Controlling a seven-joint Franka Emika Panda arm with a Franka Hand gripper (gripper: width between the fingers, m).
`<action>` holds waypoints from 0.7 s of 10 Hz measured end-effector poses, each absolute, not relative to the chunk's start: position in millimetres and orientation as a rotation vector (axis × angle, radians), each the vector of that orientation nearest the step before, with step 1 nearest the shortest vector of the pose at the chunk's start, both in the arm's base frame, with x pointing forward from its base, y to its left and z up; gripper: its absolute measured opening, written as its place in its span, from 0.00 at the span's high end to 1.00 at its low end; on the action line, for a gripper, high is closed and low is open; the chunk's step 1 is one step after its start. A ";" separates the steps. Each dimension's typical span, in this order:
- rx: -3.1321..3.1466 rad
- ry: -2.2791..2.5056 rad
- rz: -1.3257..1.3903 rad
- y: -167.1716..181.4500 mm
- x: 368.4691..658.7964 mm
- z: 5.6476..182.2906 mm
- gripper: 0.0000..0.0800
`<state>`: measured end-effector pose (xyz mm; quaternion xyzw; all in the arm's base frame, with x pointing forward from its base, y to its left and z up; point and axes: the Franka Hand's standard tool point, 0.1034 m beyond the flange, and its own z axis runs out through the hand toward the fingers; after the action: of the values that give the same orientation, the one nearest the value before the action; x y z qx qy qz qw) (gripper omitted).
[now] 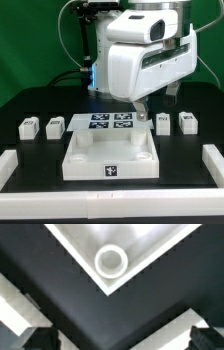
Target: Assemble one leg
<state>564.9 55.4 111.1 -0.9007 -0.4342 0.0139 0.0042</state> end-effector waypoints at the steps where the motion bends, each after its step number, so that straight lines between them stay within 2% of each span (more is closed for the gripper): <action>1: -2.818 -1.368 0.044 55.4 564.8 111.0 0.19; 3: -2.742 -1.520 0.067 33.8 541.6 112.2 0.19; 5: -2.443 -1.982 0.012 9.9 540.0 112.7 0.19; 7: -2.321 -2.125 0.023 9.7 539.7 112.1 0.19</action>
Offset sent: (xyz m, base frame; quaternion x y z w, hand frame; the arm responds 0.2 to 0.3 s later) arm -0.0181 -0.0440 0.0179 -0.0159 0.0281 -0.3463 0.9375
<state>539.7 9.7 112.1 -0.7375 -0.6753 0.0075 -0.0028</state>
